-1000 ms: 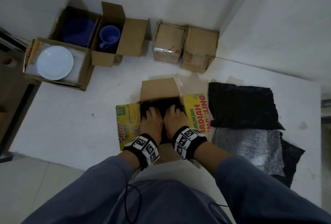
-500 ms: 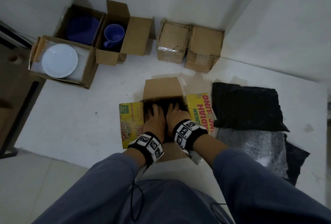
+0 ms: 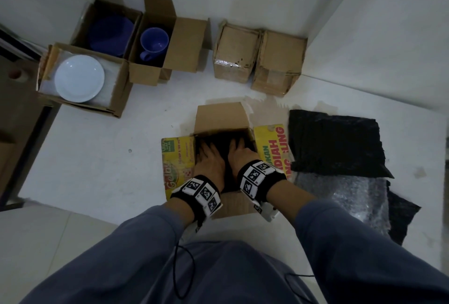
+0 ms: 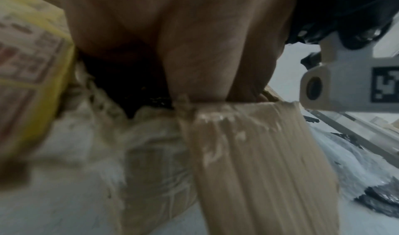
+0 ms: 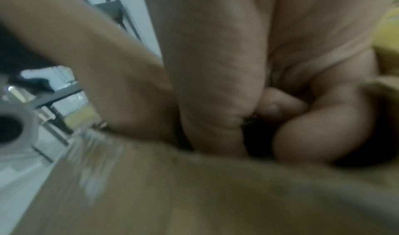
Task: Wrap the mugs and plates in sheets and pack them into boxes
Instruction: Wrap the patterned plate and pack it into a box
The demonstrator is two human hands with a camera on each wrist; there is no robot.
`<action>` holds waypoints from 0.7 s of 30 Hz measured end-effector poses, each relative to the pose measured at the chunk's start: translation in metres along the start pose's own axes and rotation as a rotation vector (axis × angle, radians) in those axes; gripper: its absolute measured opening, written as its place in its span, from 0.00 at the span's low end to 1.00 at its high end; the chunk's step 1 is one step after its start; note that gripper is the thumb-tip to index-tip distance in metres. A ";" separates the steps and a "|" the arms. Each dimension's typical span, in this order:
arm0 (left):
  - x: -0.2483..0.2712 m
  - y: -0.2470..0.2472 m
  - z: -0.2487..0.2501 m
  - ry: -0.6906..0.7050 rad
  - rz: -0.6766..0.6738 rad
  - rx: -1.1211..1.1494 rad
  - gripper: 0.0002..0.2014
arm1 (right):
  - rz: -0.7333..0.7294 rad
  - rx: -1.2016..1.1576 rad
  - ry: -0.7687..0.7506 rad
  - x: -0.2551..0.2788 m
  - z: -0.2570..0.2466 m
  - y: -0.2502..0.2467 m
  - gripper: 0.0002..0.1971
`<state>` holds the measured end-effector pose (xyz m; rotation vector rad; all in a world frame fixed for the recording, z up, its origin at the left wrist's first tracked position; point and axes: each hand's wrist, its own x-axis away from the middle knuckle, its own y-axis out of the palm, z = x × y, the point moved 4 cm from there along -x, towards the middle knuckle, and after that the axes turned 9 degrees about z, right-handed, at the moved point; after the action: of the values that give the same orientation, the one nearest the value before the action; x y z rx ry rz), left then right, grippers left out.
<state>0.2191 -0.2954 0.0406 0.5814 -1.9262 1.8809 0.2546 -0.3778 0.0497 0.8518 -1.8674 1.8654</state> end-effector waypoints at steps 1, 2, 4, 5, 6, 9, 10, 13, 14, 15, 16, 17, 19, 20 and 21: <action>-0.001 -0.001 0.000 -0.004 -0.030 0.002 0.43 | 0.005 0.010 -0.004 0.000 0.000 0.000 0.36; -0.002 -0.002 0.000 -0.011 -0.052 0.001 0.45 | 0.010 0.019 -0.006 0.001 0.000 0.000 0.34; -0.003 -0.006 0.000 -0.009 -0.078 -0.024 0.47 | 0.026 0.032 -0.011 0.002 -0.001 0.002 0.32; -0.003 -0.008 0.000 0.000 -0.083 -0.040 0.46 | 0.033 0.040 -0.015 0.002 -0.002 0.003 0.32; -0.003 -0.011 -0.001 0.013 -0.081 -0.057 0.44 | 0.039 0.048 -0.020 0.003 -0.002 0.004 0.31; -0.001 -0.018 -0.003 0.061 -0.021 -0.128 0.37 | 0.054 0.081 -0.039 0.004 -0.001 0.004 0.31; 0.000 -0.018 -0.002 0.087 0.005 -0.167 0.34 | 0.058 0.103 -0.055 0.005 -0.001 0.005 0.31; 0.006 -0.013 0.003 0.159 0.057 -0.304 0.28 | 0.076 0.167 -0.107 0.007 -0.002 0.006 0.30; 0.007 -0.009 0.005 0.171 0.073 -0.339 0.28 | 0.087 0.180 -0.120 0.008 -0.003 0.005 0.29; 0.006 -0.006 0.005 0.167 0.086 -0.355 0.29 | 0.098 0.190 -0.131 0.008 -0.004 0.004 0.29; 0.005 -0.002 0.005 0.152 0.100 -0.347 0.29 | 0.104 0.196 -0.140 0.009 -0.005 0.004 0.29; 0.002 0.002 0.004 0.138 0.117 -0.330 0.29 | 0.107 0.200 -0.149 0.009 -0.005 0.004 0.29; -0.002 0.007 0.004 0.114 0.133 -0.305 0.30 | 0.106 0.199 -0.150 0.007 -0.006 0.007 0.29; -0.004 0.009 0.002 0.100 0.125 -0.286 0.30 | 0.108 0.188 -0.143 0.005 -0.006 0.008 0.29; -0.006 0.010 0.001 0.080 0.109 -0.254 0.31 | 0.112 0.174 -0.137 0.003 -0.006 0.008 0.29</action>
<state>0.2188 -0.2958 0.0290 0.3252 -2.1371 1.6560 0.2460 -0.3728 0.0454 0.9723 -1.8889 2.1114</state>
